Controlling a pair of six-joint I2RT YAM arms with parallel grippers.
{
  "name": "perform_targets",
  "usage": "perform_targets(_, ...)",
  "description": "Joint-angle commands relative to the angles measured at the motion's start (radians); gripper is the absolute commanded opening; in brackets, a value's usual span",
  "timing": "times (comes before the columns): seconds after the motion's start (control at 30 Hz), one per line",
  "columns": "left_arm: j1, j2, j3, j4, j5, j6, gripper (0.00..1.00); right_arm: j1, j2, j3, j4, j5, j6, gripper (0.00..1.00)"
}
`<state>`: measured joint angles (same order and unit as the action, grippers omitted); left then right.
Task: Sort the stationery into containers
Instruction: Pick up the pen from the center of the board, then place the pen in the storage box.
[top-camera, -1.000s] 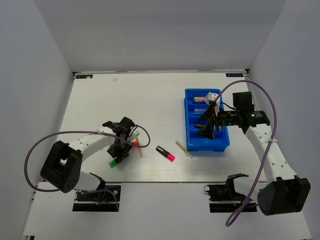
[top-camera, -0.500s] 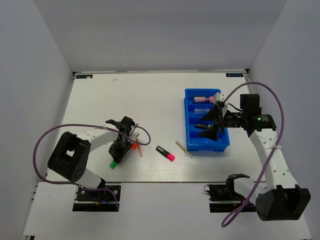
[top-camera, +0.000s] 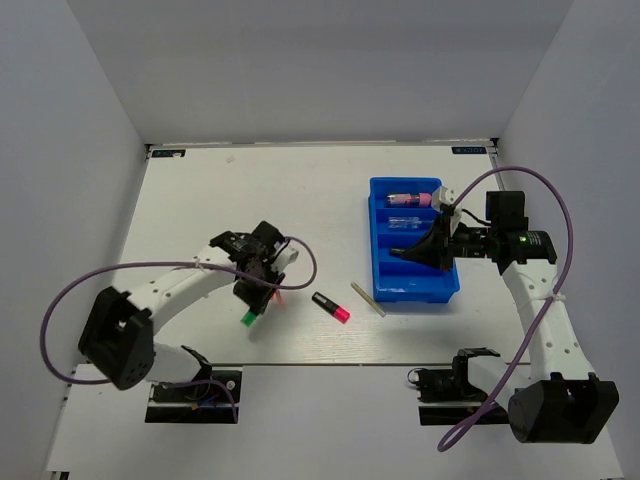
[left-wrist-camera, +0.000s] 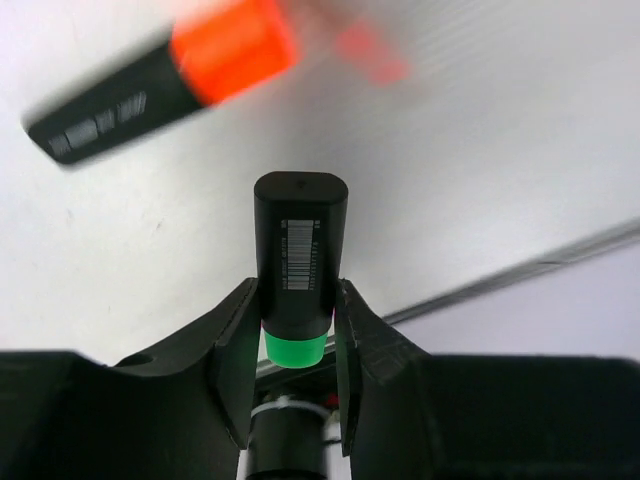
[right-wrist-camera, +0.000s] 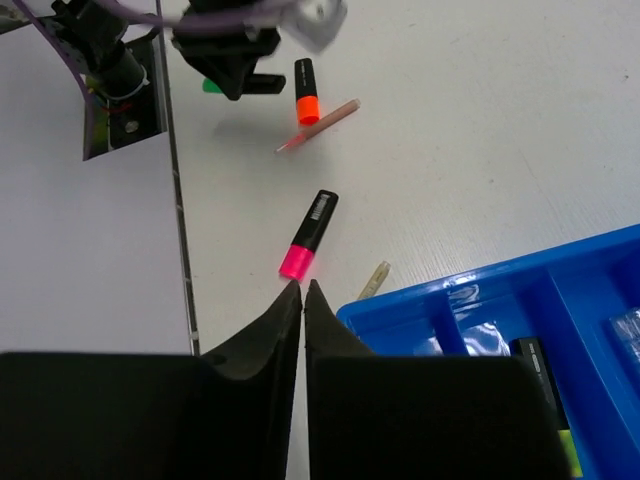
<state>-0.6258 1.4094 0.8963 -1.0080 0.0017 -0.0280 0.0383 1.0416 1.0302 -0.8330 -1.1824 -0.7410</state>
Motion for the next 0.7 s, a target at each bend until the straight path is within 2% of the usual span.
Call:
perform_targets(0.0, -0.064, -0.13, 0.169, 0.058, 0.141, -0.07, 0.0, -0.006, -0.006, 0.014, -0.009, 0.013, 0.044, 0.0)
perform_targets(0.03, -0.078, -0.125, 0.19, 0.089, 0.223, -0.078, 0.0, -0.008, -0.012, 0.011, 0.032, 0.047, 0.078, 0.0)
perform_targets(0.1, -0.098, -0.083, 0.274, 0.205, 0.262, -0.12, 0.0, -0.011, -0.021, -0.001, 0.087, 0.084, 0.144, 0.0)
perform_targets(0.13, -0.103, -0.04, 0.294, 0.239, 0.347, -0.125, 0.0, -0.012, -0.026, -0.004, 0.15, 0.116, 0.196, 0.0)
perform_targets(0.17, -0.115, 0.008, 0.337, 0.302, 0.368, -0.13, 0.0, -0.009, -0.031, -0.013, 0.159, 0.151, 0.254, 0.03)
perform_targets(0.3, -0.152, 0.173, 0.472, 0.501, 0.481, -0.13, 0.0, -0.011, -0.051, -0.021, 0.163, 0.202, 0.282, 0.08)
perform_targets(0.33, -0.152, 0.271, 0.563, 0.529, 0.503, -0.081, 0.0, -0.011, -0.057, -0.025, 0.166, 0.207, 0.293, 0.08)
perform_targets(0.4, -0.153, 0.337, 0.637, 0.54, 0.586, -0.049, 0.0, -0.012, -0.069, -0.028, 0.166, 0.216, 0.304, 0.08)
perform_targets(0.43, -0.152, 0.371, 0.774, 0.511, 0.61, -0.033, 0.0, -0.009, -0.072, -0.036, 0.163, 0.216, 0.307, 0.08)
perform_targets(0.47, -0.153, 0.479, 0.823, 0.502, 0.662, 0.006, 0.0, -0.012, -0.089, -0.038, 0.164, 0.217, 0.308, 0.08)
perform_targets(0.5, -0.153, 0.515, 0.864, 0.494, 0.678, 0.01, 0.0, -0.014, -0.092, -0.039, 0.163, 0.222, 0.308, 0.06)
perform_targets(0.53, -0.152, 0.575, 0.982, 0.497, 0.692, 0.013, 0.0, -0.015, -0.098, -0.039, 0.157, 0.227, 0.307, 0.05)
perform_targets(0.67, -0.16, 0.694, 1.064, 0.624, 0.715, -0.016, 0.0, -0.023, -0.133, -0.029, 0.118, 0.239, 0.273, 0.01)
